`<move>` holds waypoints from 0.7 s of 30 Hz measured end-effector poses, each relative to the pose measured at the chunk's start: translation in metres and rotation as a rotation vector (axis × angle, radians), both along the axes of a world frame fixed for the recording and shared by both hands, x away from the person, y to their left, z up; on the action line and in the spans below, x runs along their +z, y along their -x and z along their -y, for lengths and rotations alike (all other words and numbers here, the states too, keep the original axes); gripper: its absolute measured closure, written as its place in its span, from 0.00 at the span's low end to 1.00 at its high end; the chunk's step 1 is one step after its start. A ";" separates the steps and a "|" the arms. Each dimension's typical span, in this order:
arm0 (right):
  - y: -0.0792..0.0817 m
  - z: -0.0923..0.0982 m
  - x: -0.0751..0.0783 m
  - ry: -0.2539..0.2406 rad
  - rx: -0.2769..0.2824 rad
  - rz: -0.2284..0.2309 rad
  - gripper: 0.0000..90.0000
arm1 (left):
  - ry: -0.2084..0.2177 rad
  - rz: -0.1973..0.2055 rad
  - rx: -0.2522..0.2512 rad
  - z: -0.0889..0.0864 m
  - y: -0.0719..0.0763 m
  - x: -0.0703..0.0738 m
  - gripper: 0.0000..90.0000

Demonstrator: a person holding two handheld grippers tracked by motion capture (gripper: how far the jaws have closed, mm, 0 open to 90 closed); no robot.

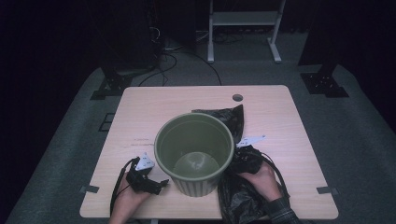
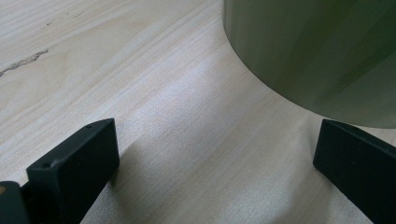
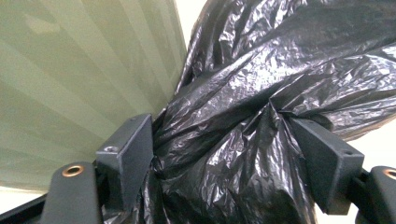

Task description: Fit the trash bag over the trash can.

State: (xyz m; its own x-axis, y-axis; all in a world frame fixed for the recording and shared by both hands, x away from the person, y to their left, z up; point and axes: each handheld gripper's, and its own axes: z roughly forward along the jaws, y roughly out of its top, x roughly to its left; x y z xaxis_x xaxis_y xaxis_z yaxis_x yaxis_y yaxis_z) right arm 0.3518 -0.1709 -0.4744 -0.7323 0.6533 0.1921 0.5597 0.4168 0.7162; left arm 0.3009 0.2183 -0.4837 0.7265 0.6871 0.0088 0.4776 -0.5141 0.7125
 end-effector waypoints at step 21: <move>0.025 -0.008 -0.005 0.086 0.047 0.126 0.94 | 0.000 0.000 0.000 0.000 0.000 0.000 0.00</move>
State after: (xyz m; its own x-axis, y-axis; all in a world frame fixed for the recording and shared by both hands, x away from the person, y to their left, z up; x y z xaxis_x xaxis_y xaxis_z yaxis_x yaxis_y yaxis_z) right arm 0.3267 -0.1630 -0.4798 -0.7770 0.6282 0.0414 0.4464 0.5034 0.7399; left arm 0.3009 0.2183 -0.4837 0.7265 0.6871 0.0088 0.4776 -0.5142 0.7124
